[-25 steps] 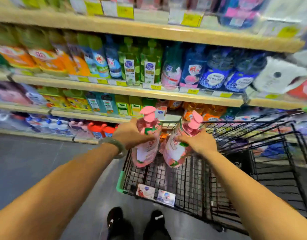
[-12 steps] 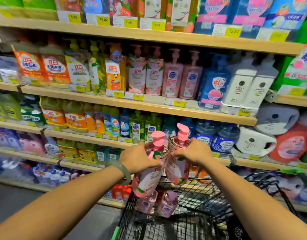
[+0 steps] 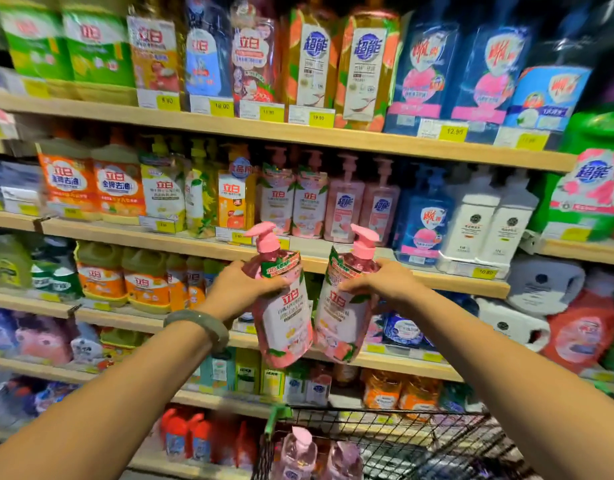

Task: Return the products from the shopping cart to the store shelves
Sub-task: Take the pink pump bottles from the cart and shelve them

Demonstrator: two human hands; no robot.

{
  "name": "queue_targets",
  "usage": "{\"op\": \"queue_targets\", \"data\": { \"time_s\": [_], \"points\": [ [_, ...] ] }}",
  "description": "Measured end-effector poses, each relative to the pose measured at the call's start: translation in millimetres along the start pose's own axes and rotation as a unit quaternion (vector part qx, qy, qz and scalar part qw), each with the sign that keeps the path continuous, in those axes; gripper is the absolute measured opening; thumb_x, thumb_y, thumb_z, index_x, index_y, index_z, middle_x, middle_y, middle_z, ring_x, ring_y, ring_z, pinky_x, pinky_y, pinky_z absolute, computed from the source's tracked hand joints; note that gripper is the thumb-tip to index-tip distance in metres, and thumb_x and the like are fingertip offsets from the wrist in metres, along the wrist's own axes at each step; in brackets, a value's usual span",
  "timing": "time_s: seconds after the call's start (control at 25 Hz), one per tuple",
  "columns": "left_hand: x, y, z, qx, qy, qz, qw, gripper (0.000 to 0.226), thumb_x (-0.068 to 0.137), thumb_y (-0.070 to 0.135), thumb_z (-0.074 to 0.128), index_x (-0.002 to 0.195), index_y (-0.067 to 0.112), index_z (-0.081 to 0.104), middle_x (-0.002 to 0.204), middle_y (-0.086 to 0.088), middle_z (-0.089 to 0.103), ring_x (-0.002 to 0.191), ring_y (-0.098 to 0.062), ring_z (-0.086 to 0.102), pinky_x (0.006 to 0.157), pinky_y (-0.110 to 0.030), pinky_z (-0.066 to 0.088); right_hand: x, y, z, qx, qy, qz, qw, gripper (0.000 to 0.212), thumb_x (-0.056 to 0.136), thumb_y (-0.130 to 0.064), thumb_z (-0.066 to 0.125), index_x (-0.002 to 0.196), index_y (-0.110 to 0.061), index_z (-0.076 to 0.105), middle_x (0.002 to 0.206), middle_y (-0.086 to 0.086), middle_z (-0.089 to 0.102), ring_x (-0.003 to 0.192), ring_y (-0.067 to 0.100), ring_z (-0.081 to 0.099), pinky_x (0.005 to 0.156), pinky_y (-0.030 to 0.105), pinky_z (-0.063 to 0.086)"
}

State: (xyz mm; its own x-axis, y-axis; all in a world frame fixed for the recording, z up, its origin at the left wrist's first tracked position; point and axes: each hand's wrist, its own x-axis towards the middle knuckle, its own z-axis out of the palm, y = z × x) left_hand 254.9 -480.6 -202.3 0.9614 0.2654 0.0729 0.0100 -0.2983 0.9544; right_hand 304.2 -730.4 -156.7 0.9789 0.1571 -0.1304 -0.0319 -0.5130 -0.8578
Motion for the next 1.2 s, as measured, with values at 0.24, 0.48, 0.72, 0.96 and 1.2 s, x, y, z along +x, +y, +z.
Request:
{"op": "queue_targets", "data": {
  "time_s": [0.24, 0.48, 0.72, 0.96, 1.2],
  "points": [
    [61.6, 35.5, -56.7, -0.016, 0.011, 0.128, 0.992, 0.041, 0.055, 0.048, 0.087, 0.088, 0.035, 0.067, 0.096, 0.008, 0.072, 0.092, -0.013, 0.067, 0.083, -0.036, 0.054, 28.0, -75.5, 19.0, -0.001, 0.093, -0.053, 0.994, 0.075, 0.029, -0.045, 0.089, 0.094, -0.023, 0.062, 0.099, 0.002, 0.071, 0.090, 0.022, 0.069, 0.062, 0.043, 0.062],
    [121.4, 58.4, -85.5, -0.035, 0.045, 0.212, 0.976, 0.055, 0.054, 0.049, 0.086, 0.097, 0.035, 0.055, 0.097, 0.015, 0.066, 0.095, -0.011, 0.065, 0.084, -0.035, 0.052, 59.0, -121.1, 41.8, 0.021, 0.223, -0.132, 0.966, 0.075, 0.051, -0.023, 0.093, 0.116, -0.024, 0.056, 0.110, -0.003, 0.067, 0.096, 0.018, 0.064, 0.076, 0.037, 0.057],
    [151.1, 59.5, -78.8, 0.014, 0.033, 0.306, 0.951, 0.063, 0.061, 0.048, 0.083, 0.111, 0.036, 0.046, 0.099, 0.015, 0.064, 0.096, -0.013, 0.063, 0.078, -0.031, 0.052, 93.1, -122.6, 63.5, -0.013, 0.294, -0.173, 0.940, 0.077, 0.061, -0.005, 0.084, 0.127, -0.021, 0.049, 0.108, -0.002, 0.061, 0.102, 0.021, 0.057, 0.086, 0.031, 0.047],
    [186.4, 43.6, -57.6, 0.040, 0.031, 0.280, 0.959, 0.072, 0.061, 0.050, 0.082, 0.120, 0.033, 0.044, 0.109, 0.010, 0.065, 0.093, -0.009, 0.060, 0.067, -0.022, 0.044, 134.7, -106.4, 60.9, -0.019, 0.279, -0.171, 0.945, 0.077, 0.061, 0.001, 0.080, 0.127, -0.023, 0.049, 0.114, 0.000, 0.062, 0.106, 0.021, 0.059, 0.084, 0.027, 0.045],
    [222.7, 36.3, -30.0, 0.084, 0.053, 0.231, 0.968, 0.073, 0.062, 0.049, 0.082, 0.121, 0.028, 0.045, 0.111, 0.005, 0.066, 0.101, -0.019, 0.063, 0.077, -0.031, 0.051, 176.0, -103.7, 57.3, 0.018, 0.265, -0.077, 0.961, 0.079, 0.058, -0.036, 0.089, 0.122, -0.021, 0.046, 0.116, -0.004, 0.062, 0.104, 0.021, 0.060, 0.087, 0.041, 0.052]
  ]
}}
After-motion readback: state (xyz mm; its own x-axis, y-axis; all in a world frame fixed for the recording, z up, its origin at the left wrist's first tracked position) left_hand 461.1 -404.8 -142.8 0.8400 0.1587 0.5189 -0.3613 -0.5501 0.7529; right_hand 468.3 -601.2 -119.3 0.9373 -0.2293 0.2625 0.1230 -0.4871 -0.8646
